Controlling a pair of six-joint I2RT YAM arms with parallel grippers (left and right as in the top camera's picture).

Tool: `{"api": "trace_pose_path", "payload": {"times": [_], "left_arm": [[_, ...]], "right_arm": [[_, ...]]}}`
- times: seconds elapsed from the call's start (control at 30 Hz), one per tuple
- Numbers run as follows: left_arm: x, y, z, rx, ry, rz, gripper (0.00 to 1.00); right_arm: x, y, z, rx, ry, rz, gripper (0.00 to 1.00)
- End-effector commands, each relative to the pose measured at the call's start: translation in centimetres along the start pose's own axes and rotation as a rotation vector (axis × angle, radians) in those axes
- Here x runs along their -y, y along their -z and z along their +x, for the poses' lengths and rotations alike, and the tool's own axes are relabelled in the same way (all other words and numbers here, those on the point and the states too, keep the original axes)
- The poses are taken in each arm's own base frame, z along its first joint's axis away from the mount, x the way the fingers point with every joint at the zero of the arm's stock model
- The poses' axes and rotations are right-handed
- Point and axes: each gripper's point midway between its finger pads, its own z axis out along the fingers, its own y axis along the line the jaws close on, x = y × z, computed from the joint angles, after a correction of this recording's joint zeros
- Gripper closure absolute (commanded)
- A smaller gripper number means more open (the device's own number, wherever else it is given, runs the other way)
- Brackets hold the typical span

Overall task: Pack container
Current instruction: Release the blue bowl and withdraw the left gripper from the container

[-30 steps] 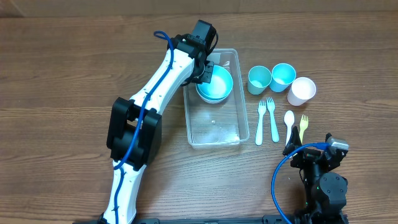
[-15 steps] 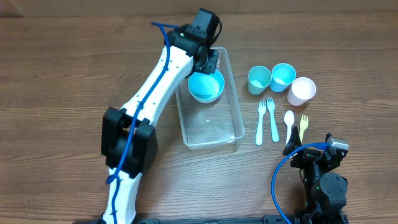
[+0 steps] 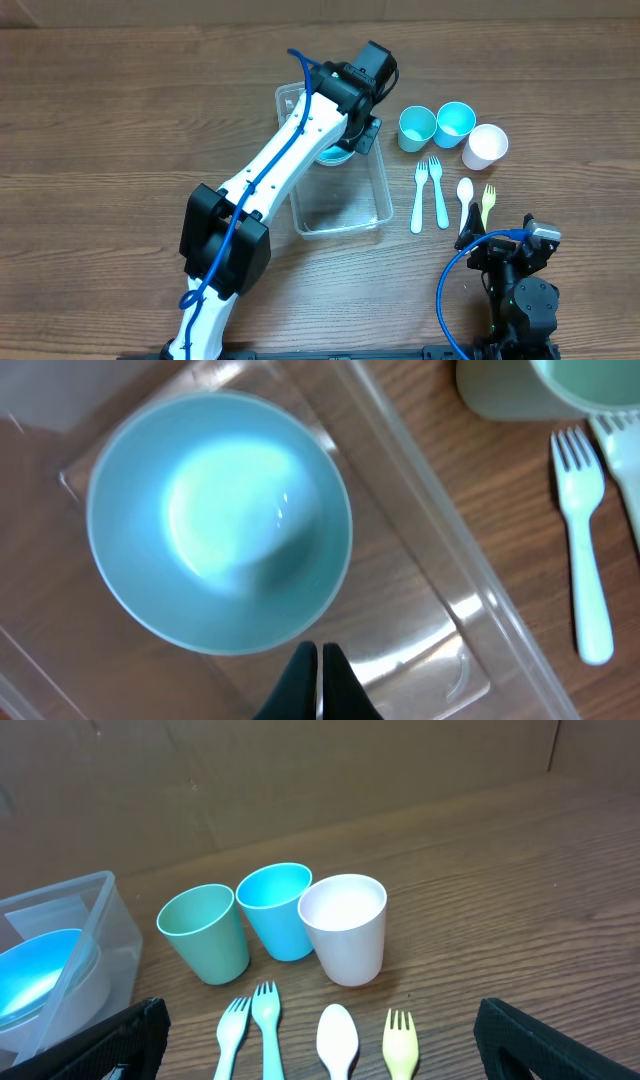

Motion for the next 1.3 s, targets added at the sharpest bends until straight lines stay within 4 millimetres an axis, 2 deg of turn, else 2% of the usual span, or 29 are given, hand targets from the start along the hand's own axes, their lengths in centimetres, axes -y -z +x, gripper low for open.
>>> {"api": "trace_pose_path", "payload": {"times": [0.0, 0.03, 0.13, 0.17, 0.23, 0.33, 0.4, 0.47, 0.53, 0.63, 0.7, 0.87, 1.27], "left_arm": [[-0.2, 2.1, 2.4, -0.066, 0.069, -0.06, 0.96], [-0.1, 2.6, 3.0, -0.083, 0.059, -0.049, 0.96], [-0.1, 6.6, 3.6, -0.033, 0.002, -0.014, 0.95], [-0.7, 8.2, 4.4, -0.004, -0.018, -0.028, 0.96], [-1.5, 9.0, 6.6, 0.011, -0.012, -0.038, 0.96], [0.0, 7.4, 10.3, 0.015, 0.0, 0.088, 0.96], [0.9, 5.6, 12.7, 0.015, 0.017, 0.164, 0.96], [2.0, 4.6, 13.7, -0.013, 0.011, 0.223, 0.96], [1.9, 3.4, 14.9, -0.043, 0.04, 0.191, 0.96], [0.5, 2.0, 16.6, -0.091, 0.089, 0.115, 0.96], [0.3, 1.7, 17.1, -0.102, 0.089, 0.105, 0.96], [-1.9, 1.5, 17.6, -0.107, 0.097, -0.021, 0.96], [-4.4, 1.8, 18.4, -0.128, 0.092, -0.161, 0.96]], "right_arm": [[0.0, 0.0, -0.2, 0.01, -0.002, -0.002, 0.0], [0.0, 0.0, -0.1, 0.01, -0.002, -0.002, 0.0], [0.0, 0.0, -0.2, 0.01, -0.002, -0.002, 0.0], [0.0, 0.0, -0.2, 0.01, -0.002, -0.002, 0.0], [0.0, 0.0, -0.2, 0.01, -0.002, -0.002, 0.0], [0.0, 0.0, -0.2, 0.01, -0.002, -0.002, 0.0], [0.0, 0.0, -0.1, 0.01, -0.002, -0.002, 0.0], [0.0, 0.0, -0.2, 0.01, -0.002, -0.002, 0.0], [0.0, 0.0, -0.2, 0.01, -0.002, -0.002, 0.0], [0.0, 0.0, -0.2, 0.01, -0.002, -0.002, 0.0], [0.0, 0.0, -0.2, 0.01, -0.002, -0.002, 0.0], [0.0, 0.0, -0.1, 0.009, -0.001, -0.002, 0.0], [0.0, 0.0, -0.1, 0.009, -0.002, -0.002, 0.0]]}}
